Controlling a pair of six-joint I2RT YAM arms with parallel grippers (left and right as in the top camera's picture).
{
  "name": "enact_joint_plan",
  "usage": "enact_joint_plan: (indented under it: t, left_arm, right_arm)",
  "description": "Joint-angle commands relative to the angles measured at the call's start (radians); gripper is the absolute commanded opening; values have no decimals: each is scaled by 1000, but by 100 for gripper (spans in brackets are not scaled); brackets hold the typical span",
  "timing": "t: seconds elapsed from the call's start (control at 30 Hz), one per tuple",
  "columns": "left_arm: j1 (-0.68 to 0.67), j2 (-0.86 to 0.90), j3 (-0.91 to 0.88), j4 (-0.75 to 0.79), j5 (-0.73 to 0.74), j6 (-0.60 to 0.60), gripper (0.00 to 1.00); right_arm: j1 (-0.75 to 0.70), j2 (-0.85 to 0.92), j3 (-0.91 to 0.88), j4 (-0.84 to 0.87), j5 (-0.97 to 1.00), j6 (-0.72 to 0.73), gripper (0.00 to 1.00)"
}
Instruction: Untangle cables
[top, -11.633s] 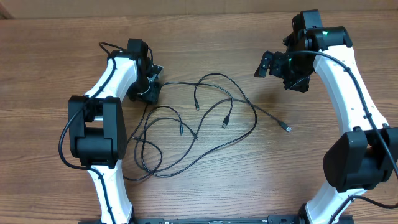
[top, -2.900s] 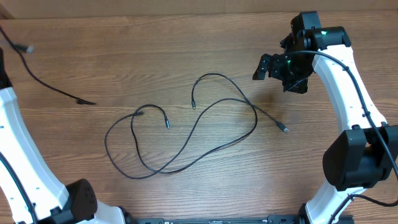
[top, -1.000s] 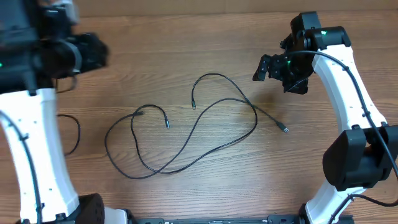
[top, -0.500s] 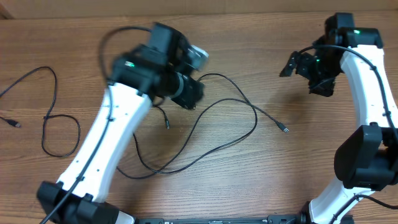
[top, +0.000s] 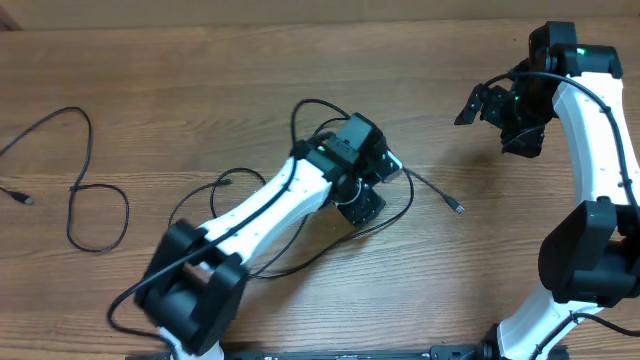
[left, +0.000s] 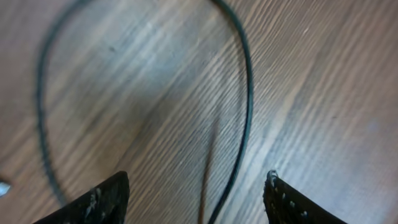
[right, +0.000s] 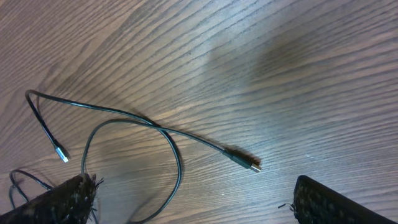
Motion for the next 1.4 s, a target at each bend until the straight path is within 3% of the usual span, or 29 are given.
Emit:
enact_joint_plan:
  t: [0.0, 0.37, 0.83, 1.07, 1.2, 1.37]
  left_arm:
    - [-6, 75, -10, -6, -32, -11, 68]
    - [-13, 101, -10, -126, 10, -57, 66]
    - [-52, 180, -1, -100, -24, -40, 70]
    - [-80, 185, -1, -94, -58, -38, 54]
    - [-124, 185, -1, -88, -116, -38, 52]
    - [-200, 200, 12, -88, -217, -45, 39]
  right_arm:
    - [3, 6, 2, -1, 2, -5, 100]
    - [3, 6, 2, -8, 4, -5, 100]
    - [3, 6, 2, -3, 4, -4, 100]
    - [3, 6, 2, -2, 4, -4, 100]
    - [3, 6, 2, -2, 4, -5, 100]
    - [3, 6, 2, -6, 4, -5, 100]
